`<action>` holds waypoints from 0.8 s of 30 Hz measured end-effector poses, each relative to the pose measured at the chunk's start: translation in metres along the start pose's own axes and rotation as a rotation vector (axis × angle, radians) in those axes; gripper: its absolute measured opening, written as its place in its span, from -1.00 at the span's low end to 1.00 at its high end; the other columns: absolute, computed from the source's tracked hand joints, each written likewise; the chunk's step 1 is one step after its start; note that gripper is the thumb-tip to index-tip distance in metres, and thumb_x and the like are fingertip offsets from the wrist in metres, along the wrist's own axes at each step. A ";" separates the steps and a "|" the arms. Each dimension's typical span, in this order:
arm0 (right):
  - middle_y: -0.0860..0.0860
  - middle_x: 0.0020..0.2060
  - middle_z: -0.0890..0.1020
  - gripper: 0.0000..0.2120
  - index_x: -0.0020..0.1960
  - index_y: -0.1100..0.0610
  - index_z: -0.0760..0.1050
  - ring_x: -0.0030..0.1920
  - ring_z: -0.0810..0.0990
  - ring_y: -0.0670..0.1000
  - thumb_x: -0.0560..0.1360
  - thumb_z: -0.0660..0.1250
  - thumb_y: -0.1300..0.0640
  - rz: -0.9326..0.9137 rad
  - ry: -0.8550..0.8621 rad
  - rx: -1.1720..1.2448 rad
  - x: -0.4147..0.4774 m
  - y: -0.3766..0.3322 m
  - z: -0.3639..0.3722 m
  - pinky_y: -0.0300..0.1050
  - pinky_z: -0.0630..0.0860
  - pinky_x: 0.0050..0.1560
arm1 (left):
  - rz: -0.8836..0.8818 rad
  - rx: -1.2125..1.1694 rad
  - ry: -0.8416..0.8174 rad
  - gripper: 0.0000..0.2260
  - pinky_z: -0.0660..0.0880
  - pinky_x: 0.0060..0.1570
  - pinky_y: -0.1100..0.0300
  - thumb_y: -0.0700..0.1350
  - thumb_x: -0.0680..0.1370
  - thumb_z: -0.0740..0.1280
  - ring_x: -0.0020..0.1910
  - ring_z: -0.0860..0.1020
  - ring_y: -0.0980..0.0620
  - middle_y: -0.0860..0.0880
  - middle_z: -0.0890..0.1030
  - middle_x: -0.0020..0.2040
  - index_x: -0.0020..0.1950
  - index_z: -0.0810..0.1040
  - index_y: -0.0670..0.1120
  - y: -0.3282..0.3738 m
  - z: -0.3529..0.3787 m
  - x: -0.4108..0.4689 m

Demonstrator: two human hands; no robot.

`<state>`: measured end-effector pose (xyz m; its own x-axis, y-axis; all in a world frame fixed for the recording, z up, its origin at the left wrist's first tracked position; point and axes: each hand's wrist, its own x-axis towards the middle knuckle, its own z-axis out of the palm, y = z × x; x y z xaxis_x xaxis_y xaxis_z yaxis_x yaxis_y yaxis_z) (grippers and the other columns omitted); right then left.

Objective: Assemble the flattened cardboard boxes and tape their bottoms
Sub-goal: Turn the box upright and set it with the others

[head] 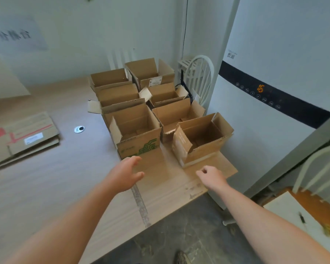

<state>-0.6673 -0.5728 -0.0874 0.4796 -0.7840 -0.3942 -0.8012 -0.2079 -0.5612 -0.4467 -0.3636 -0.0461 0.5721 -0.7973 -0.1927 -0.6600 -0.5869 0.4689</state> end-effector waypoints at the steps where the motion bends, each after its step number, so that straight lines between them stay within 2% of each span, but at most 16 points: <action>1: 0.02 -0.13 0.60 -0.78 -0.03 0.12 0.55 -0.06 0.58 0.03 0.62 0.22 0.01 -0.057 -0.031 -0.031 -0.012 -0.013 0.010 0.03 0.58 0.06 | -0.002 0.032 0.018 -0.49 0.44 0.24 0.14 0.08 0.57 0.36 0.30 0.48 0.02 0.02 0.49 0.36 0.48 0.35 0.03 -0.007 -0.007 -0.009; 5: -0.02 -0.05 0.59 -0.79 0.04 0.05 0.52 -0.04 0.57 -0.01 0.63 0.20 -0.06 -0.314 -0.038 -0.200 -0.055 -0.076 0.046 0.02 0.60 0.04 | -0.018 0.174 0.115 -0.56 0.48 0.18 0.07 0.10 0.58 0.30 0.28 0.48 -0.02 0.04 0.49 0.35 0.45 0.38 0.06 -0.041 -0.038 -0.047; 10: 0.04 0.18 0.52 -0.66 0.29 0.05 0.46 0.16 0.53 0.12 0.64 0.13 -0.11 -0.613 0.047 -0.464 -0.097 -0.164 0.079 0.13 0.50 0.19 | -0.089 0.365 0.160 -0.57 0.39 0.24 0.03 0.10 0.60 0.23 0.32 0.44 -0.06 0.03 0.46 0.37 0.46 0.36 0.06 -0.085 -0.074 -0.093; 14: 0.12 0.18 0.50 -0.67 0.26 0.09 0.44 0.16 0.50 0.21 0.63 0.12 -0.07 -0.786 0.088 -0.638 -0.122 -0.221 0.107 0.13 0.41 0.13 | -0.175 0.405 0.183 -0.57 0.38 0.24 0.02 0.09 0.60 0.22 0.31 0.43 -0.07 0.02 0.46 0.37 0.47 0.35 0.04 -0.119 -0.099 -0.124; 18: 0.12 0.18 0.50 -0.67 0.28 0.09 0.43 0.16 0.48 0.21 0.64 0.11 -0.05 -0.895 0.091 -0.679 -0.140 -0.268 0.135 0.11 0.38 0.10 | -0.265 0.396 0.203 -0.57 0.39 0.21 0.03 0.08 0.60 0.21 0.33 0.42 -0.08 0.01 0.44 0.39 0.47 0.34 0.04 -0.150 -0.121 -0.145; 24: 0.10 0.06 0.49 -0.73 0.17 0.11 0.43 0.06 0.51 0.20 0.64 0.10 -0.04 -0.994 0.086 -0.746 -0.145 -0.327 0.170 0.02 0.29 -0.09 | -0.376 0.308 0.252 -0.57 0.45 0.07 0.05 0.06 0.59 0.22 0.28 0.46 -0.06 0.03 0.44 0.39 0.46 0.34 0.05 -0.193 -0.154 -0.162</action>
<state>-0.4140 -0.2921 0.0291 0.9915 -0.1267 0.0287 -0.1259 -0.9916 -0.0282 -0.3373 -0.0990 0.0269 0.8702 -0.4880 -0.0679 -0.4777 -0.8694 0.1263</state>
